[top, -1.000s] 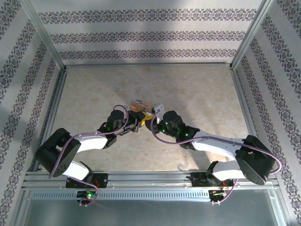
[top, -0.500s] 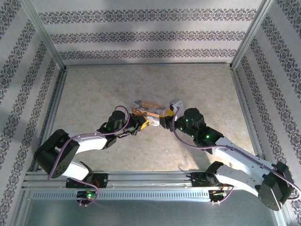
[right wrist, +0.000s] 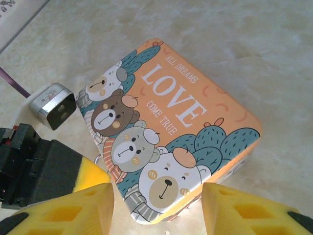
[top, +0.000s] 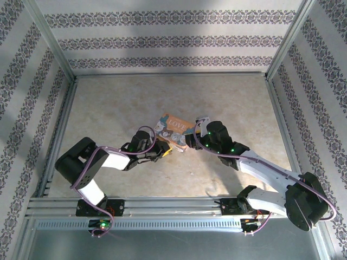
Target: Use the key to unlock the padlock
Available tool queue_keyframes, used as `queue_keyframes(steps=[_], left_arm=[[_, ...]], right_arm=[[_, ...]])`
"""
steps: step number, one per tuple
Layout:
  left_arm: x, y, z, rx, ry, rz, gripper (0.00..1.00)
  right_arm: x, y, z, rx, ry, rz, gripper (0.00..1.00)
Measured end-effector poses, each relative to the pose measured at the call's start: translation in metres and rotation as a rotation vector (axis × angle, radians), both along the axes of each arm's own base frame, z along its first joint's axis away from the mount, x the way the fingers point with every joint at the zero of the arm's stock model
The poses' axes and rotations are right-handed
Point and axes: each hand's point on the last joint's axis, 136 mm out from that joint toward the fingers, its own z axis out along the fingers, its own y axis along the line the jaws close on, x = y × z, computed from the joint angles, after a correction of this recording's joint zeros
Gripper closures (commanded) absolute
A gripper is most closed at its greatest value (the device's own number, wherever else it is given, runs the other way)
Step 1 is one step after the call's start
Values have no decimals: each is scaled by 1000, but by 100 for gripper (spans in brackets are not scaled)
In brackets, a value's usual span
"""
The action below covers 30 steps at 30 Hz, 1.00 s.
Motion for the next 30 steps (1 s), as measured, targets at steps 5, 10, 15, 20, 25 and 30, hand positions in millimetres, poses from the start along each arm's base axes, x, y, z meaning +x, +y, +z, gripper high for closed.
queue_keyframes(steps=[5,10,15,20,25,30], left_arm=[[5,-5,0,-47,-25,3,88],[3,-2,-5,-45,-14,17,68],[-7,16,-6,13,1,60,55],[-6,30,27,41,-77,110,45],[-8,56,56,154,-158,153,25],[12,93,89,248,-254,225,14]], right_arm=[[3,-2,-4,8,19,-21,43],[7,-7,-5,20,33,-47,34],[12,-13,-5,32,42,-73,26],[15,-17,-4,47,52,-92,14],[22,-21,-1,88,57,-120,2],[26,-18,-10,128,104,-128,2]])
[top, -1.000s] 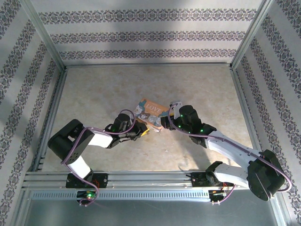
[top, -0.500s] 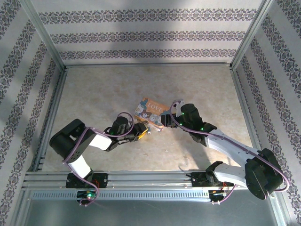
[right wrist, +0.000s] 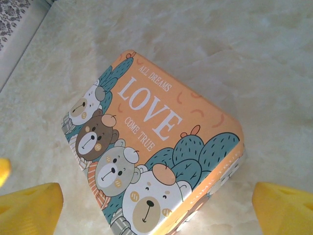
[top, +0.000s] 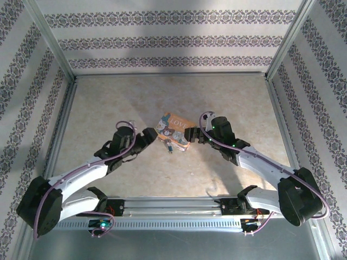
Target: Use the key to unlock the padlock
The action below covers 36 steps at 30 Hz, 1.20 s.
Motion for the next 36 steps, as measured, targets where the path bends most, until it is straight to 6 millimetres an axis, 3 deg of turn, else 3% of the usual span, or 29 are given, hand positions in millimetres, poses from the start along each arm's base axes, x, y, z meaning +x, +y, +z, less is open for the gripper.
queue_keyframes(steps=[3,6,14,18,26,31,36], left_arm=[[17,27,-1,46,-2,50,11],[35,36,-10,85,36,33,9],[95,-7,-16,65,83,-203,16],[111,-24,-30,38,115,-278,20],[110,-48,-51,-2,170,-377,27],[108,-45,-51,13,166,-362,27],[87,-33,-51,40,177,-321,27]], right_arm=[[1,3,-7,27,32,-2,2],[3,5,-14,53,68,-11,1],[7,13,-40,122,192,-57,2],[7,18,-50,151,240,-63,1],[14,30,-49,186,276,-40,2],[35,31,-48,185,279,-59,1],[56,42,-47,183,273,-44,2]])
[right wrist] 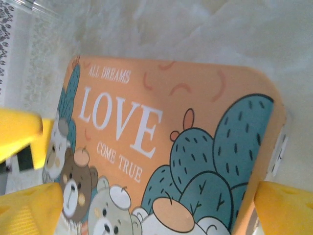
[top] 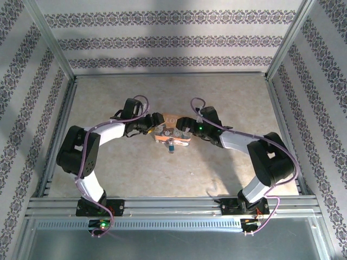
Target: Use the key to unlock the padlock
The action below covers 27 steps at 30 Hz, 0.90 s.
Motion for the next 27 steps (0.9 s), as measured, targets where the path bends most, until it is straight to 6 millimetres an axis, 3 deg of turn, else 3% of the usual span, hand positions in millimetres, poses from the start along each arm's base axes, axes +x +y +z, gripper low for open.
queue_keyframes(steps=[10,16,23,27], left_arm=[[-50,-1,-4,-5,48,13,27],[-58,4,12,5,-4,35,26],[-58,17,53,21,-130,77,26],[-59,20,71,35,-170,78,27]], right_arm=[[27,19,2,10,-39,43,2],[29,6,9,10,-61,46,2],[0,-38,45,19,-159,8,5],[-29,-41,57,61,-188,42,9]])
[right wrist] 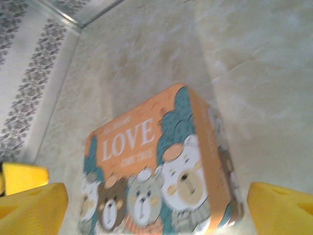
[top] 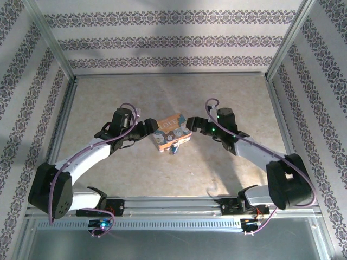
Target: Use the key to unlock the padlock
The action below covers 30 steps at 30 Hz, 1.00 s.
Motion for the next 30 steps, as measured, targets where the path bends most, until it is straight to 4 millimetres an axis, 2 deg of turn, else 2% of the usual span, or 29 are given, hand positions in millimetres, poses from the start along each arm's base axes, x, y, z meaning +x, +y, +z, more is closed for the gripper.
queue_keyframes(steps=[6,10,18,26,30], left_arm=[[8,-8,29,-21,-54,-17,29],[14,-25,35,-31,-57,-55,31],[28,-55,1,-9,29,-122,33],[38,-64,-26,10,80,-147,34],[38,-64,-28,11,85,-148,34]], right_arm=[[-37,1,-8,52,47,35,16],[-58,10,-16,71,88,61,19],[-84,37,-47,48,180,130,31],[-87,52,-90,6,263,144,42],[-83,55,-101,4,268,139,46]])
